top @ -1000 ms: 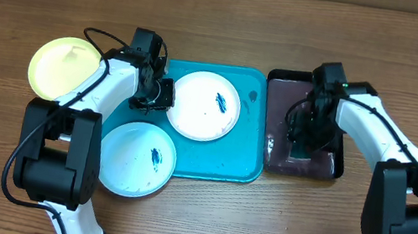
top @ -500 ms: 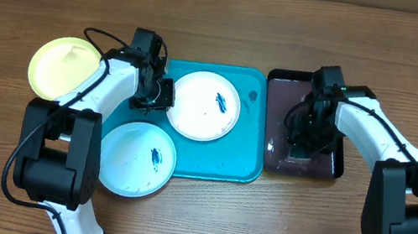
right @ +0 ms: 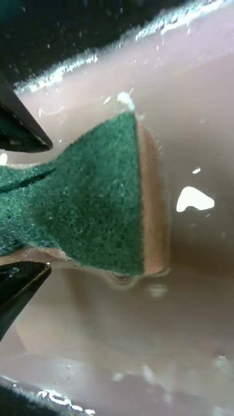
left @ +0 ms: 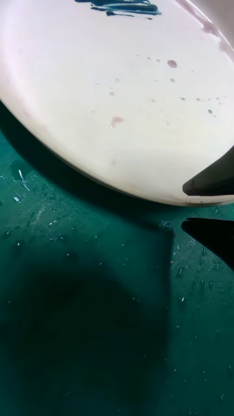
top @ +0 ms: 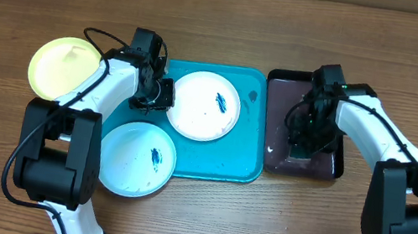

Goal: Clean dirty plates on tray and stack at the side
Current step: 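Rub the sponge in the black tray's water with the right gripper, then carry the sponge with the right gripper onto the held white plate, then scrub the white plate with the sponge while the left gripper holds it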

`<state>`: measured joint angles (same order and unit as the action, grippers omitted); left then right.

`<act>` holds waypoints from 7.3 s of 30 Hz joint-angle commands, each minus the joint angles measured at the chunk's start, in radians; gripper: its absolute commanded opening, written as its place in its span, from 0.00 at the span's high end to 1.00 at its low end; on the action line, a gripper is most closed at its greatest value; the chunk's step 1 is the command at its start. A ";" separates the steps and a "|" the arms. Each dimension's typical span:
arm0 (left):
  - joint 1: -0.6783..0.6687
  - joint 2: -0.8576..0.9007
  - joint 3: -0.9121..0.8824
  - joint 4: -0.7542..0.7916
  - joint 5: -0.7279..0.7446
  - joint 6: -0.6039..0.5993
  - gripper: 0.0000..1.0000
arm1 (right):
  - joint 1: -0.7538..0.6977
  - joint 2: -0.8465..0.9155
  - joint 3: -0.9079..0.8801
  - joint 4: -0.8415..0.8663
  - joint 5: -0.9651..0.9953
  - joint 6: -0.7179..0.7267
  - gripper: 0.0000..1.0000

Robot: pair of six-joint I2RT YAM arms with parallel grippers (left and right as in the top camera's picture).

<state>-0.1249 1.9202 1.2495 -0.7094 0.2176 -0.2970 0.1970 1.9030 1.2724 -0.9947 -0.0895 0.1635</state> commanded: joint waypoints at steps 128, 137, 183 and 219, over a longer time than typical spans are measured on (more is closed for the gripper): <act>-0.034 -0.022 -0.043 0.087 -0.060 -0.017 0.96 | 0.071 -0.054 0.494 -0.166 -0.289 -0.014 0.96; -0.034 -0.022 -0.043 0.086 -0.060 -0.013 0.96 | 0.275 -0.007 0.481 -0.048 0.023 -0.014 0.96; -0.034 -0.022 -0.043 0.080 -0.060 0.005 0.96 | 0.442 0.402 0.455 0.086 -0.113 0.050 0.96; -0.034 -0.022 -0.043 0.079 -0.060 0.005 0.96 | 0.431 0.401 0.449 0.214 -0.388 0.152 0.96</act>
<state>-0.1509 1.9202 1.2160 -0.6308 0.1600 -0.3107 0.5930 2.2883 1.7275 -0.7937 -0.5449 0.2733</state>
